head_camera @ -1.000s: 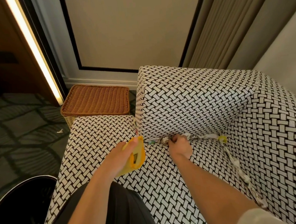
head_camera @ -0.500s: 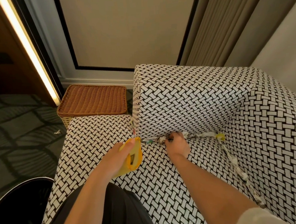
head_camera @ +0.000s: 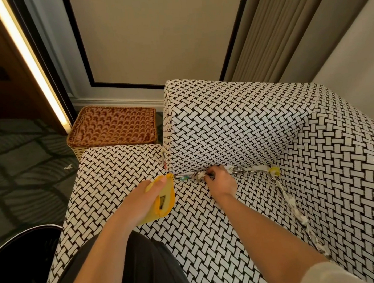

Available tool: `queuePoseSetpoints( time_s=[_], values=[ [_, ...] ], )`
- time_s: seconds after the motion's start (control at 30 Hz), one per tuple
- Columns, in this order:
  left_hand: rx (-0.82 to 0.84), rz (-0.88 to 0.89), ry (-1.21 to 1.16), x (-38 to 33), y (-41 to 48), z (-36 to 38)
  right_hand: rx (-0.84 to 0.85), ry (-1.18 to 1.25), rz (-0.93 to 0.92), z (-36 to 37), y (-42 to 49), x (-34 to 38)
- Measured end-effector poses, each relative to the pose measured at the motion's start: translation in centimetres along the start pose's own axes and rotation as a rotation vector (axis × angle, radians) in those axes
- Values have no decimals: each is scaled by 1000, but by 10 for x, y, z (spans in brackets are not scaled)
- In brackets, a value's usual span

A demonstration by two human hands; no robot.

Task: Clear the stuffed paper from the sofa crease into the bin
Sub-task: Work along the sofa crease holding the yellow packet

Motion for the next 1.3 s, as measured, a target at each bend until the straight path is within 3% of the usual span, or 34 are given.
queuePoseSetpoints(
  time_s=[0.27,0.6,0.83,0.97,1.3],
  values=[
    [-5,17,28,-5,-4,-2,261,-173,-17,8,20,0],
    [-9,22,54,-9,-10,-1,118,-177,-169,6,20,-2],
    [13,-3,67,-10,-9,2,297,-29,-249,11,29,-7],
    [34,-3,78,-14,-9,6,352,-128,-292,10,34,1],
    [22,-11,117,-10,-7,6,169,-441,-446,12,25,17]
  ],
)
Point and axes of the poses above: each hand's wrist, its own y-axis towards the middle knuckle, its own z-axis out of the palm, x = y × z, the point moved 9 cm from there along y, towards the middle knuckle, and after that the axes turned 7 degrees about x, right-handed, at the moved point
